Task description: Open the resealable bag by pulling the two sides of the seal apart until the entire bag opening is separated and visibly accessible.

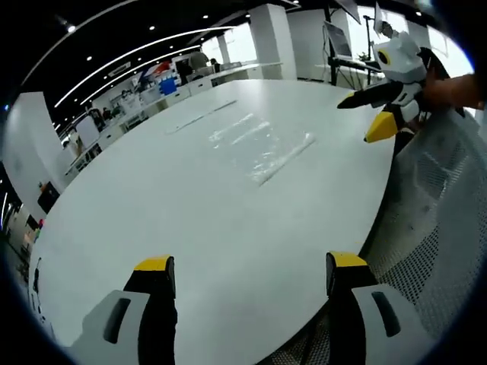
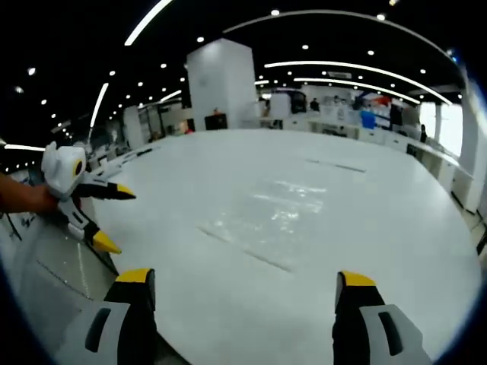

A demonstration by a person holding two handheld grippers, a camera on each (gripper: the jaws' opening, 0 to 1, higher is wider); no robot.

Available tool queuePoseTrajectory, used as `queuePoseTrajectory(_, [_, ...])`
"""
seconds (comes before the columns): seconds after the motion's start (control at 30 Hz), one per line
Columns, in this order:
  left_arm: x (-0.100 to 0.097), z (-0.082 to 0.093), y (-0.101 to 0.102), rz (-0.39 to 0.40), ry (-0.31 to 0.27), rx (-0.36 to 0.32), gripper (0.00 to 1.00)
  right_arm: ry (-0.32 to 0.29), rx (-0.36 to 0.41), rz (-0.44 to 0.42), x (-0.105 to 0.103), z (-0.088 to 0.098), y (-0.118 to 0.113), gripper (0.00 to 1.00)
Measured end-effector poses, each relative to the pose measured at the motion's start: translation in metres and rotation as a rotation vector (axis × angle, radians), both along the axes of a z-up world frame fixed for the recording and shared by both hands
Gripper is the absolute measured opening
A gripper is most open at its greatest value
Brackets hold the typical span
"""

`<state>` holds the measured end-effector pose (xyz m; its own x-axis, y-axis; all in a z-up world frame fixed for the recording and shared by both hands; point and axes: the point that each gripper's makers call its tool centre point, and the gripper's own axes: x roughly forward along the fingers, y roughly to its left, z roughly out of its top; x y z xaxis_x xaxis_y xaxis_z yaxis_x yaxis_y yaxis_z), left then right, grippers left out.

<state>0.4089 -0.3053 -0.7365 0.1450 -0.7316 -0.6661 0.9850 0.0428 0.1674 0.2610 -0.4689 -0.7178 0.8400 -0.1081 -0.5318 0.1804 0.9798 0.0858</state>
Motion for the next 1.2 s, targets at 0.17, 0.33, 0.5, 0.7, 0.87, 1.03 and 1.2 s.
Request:
queuePoseTrajectory(0.17, [-0.0009, -0.0020, 0.0006, -0.005, -0.002, 0.011, 0.79, 0.001, 0.016, -0.012, -0.0016, -0.0013, -0.0009, 0.97])
queuePoseTrajectory(0.33, [-0.0011, -0.0036, 0.0011, -0.009, -0.002, 0.017, 0.79, -0.004, 0.025, -0.012, -0.0007, -0.0012, -0.0003, 0.97])
queuePoseTrajectory(0.5, [-0.0016, -0.0041, 0.0008, -0.013, -0.002, 0.020, 0.79, 0.000, 0.039, -0.016, -0.0014, -0.0028, -0.0001, 0.97])
queuePoseTrajectory(0.7, [-0.0008, -0.0037, 0.0007, -0.011, -0.004, 0.018, 0.79, 0.004, 0.042, -0.014, -0.0014, -0.0036, 0.0007, 0.96])
queuePoseTrajectory(0.87, [-0.0009, -0.0036, 0.0011, -0.009, -0.005, 0.019, 0.78, 0.013, 0.047, -0.008, -0.0018, -0.0053, 0.0025, 0.96])
queuePoseTrajectory(1.03, [-0.0005, -0.0039, 0.0015, -0.006, -0.006, 0.021, 0.79, 0.006, 0.046, -0.006, -0.0011, -0.0038, 0.0027, 0.96])
queuePoseTrajectory(1.2, [-0.0011, -0.0051, 0.0016, -0.010, -0.002, 0.026, 0.79, -0.003, 0.042, -0.011, -0.0007, -0.0020, 0.0013, 0.96])
